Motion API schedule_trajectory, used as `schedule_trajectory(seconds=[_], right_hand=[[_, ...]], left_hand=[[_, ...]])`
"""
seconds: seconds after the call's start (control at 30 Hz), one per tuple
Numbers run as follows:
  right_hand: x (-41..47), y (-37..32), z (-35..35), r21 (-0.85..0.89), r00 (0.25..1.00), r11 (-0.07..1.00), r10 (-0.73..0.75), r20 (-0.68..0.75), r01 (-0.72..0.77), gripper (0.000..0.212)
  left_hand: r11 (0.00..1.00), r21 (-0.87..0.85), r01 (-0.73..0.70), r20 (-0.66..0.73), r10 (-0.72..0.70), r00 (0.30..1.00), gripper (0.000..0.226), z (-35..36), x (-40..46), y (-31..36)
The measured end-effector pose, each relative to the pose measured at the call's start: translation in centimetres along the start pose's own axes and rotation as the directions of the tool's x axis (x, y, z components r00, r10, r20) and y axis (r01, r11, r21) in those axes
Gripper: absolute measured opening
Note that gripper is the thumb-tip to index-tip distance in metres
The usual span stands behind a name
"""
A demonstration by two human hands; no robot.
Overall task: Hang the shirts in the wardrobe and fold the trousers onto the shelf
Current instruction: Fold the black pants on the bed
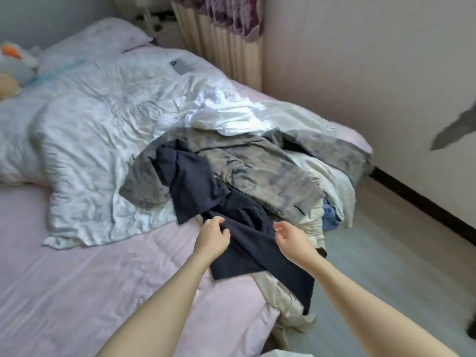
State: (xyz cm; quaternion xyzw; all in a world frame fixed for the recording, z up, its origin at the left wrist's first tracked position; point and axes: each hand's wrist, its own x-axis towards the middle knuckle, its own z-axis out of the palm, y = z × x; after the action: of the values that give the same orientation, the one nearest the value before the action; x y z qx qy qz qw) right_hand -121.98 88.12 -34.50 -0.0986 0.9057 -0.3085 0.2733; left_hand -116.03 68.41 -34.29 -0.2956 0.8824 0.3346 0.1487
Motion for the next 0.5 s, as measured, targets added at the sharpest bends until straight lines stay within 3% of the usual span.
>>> schedule_trajectory(seconds=[0.13, 0.33, 0.43, 0.5], right_hand=[[6.1, 1.2, 3.5, -0.085, 0.995, 0.996, -0.019, 0.099, 0.028, 0.04], [11.4, 1.5, 8.8, -0.007, 0.959, 0.963, 0.269, 0.091, -0.27, 0.071], [12.5, 1.0, 9.5, -0.06, 0.91, 0.916, 0.402, 0.102, -0.398, 0.051], [12.2, 0.6, 9.4, -0.119, 0.912, 0.912, 0.403, 0.08, -0.393, 0.037]], left_hand=[[0.99, -0.025, 0.137, 0.076, -0.135, 0.988, 0.043, 3.1, 4.1, -1.6], [0.931, -0.23, 0.283, 0.074, -0.274, 0.959, 0.049, 6.0, 6.7, -4.3], [0.895, -0.32, 0.311, 0.074, -0.304, 0.95, 0.05, 5.2, 6.9, -5.1], [0.887, -0.352, 0.3, 0.07, -0.294, 0.953, 0.052, 4.3, 6.8, -5.6]])
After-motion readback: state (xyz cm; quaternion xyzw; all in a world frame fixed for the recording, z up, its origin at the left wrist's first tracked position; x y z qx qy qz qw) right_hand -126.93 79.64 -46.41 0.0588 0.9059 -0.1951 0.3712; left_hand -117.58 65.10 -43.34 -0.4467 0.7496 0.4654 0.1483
